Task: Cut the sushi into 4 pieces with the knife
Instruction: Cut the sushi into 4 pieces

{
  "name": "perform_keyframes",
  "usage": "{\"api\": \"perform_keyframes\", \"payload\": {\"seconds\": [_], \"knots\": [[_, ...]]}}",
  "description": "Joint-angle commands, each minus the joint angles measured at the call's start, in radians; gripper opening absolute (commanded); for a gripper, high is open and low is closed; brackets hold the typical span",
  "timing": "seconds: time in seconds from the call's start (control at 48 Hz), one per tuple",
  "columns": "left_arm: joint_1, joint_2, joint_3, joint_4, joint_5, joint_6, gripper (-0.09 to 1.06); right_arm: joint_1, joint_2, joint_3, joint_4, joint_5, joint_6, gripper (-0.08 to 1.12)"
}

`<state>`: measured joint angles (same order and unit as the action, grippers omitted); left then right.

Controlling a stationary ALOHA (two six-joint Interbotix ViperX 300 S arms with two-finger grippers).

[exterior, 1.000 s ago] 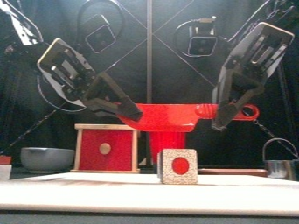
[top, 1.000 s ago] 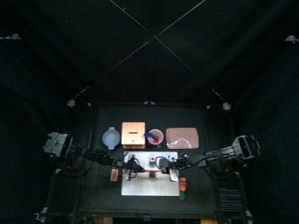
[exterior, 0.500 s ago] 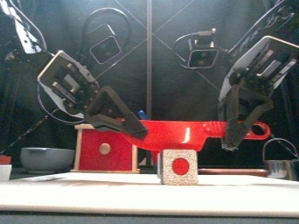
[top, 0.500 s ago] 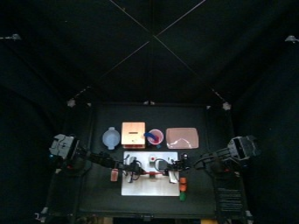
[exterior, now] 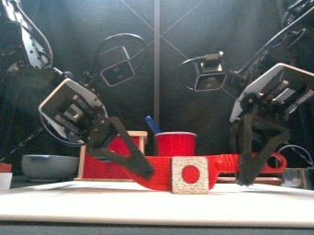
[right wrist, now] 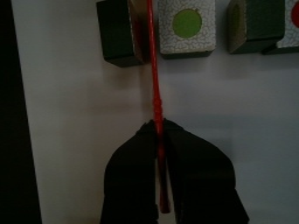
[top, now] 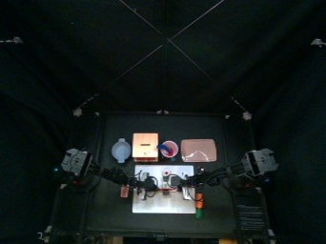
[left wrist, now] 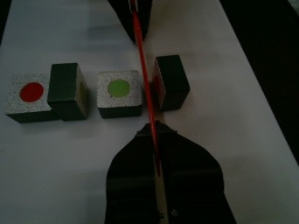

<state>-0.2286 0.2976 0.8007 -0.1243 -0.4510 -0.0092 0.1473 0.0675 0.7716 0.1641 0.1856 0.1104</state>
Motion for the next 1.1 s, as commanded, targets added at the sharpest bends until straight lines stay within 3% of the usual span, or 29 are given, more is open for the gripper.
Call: {"api": "perform_keyframes", "payload": {"seconds": [0.021, 0.292, 0.375, 0.458, 0.562, 0.708, 0.833, 0.938, 1.104], "knots": [[-0.015, 0.038, -0.002, -0.002, 0.034, 0.006, 0.25, -0.008, 0.037, -0.008, 0.005, -0.009, 0.002, 0.05], [0.003, 0.034, -0.002, -0.002, 0.034, 0.015, 0.25, -0.029, 0.025, -0.011, -0.017, -0.009, -0.002, 0.05], [0.044, 0.029, -0.002, 0.0, 0.034, 0.017, 0.25, -0.061, 0.015, -0.012, -0.04, -0.009, -0.002, 0.05], [0.071, 0.011, -0.002, 0.018, 0.034, 0.018, 0.25, -0.078, -0.002, -0.012, -0.055, -0.009, 0.0, 0.05], [0.077, -0.017, 0.002, 0.052, 0.034, 0.017, 0.25, -0.077, -0.02, -0.011, -0.061, -0.005, 0.0, 0.05], [0.078, -0.048, 0.002, 0.06, 0.034, 0.015, 0.29, -0.072, -0.029, -0.015, -0.061, -0.003, 0.0, 0.05], [0.067, -0.083, -0.002, 0.06, 0.034, 0.014, 0.41, -0.067, -0.032, -0.023, -0.057, 0.005, 0.0, 0.05], [0.054, -0.114, 0.0, 0.058, 0.041, 0.012, 0.57, -0.057, -0.037, -0.029, -0.051, 0.018, 0.002, 0.05], [0.043, -0.189, 0.003, 0.055, 0.091, 0.011, 0.81, -0.041, -0.069, -0.031, -0.038, 0.055, 0.0, 0.05]]}}
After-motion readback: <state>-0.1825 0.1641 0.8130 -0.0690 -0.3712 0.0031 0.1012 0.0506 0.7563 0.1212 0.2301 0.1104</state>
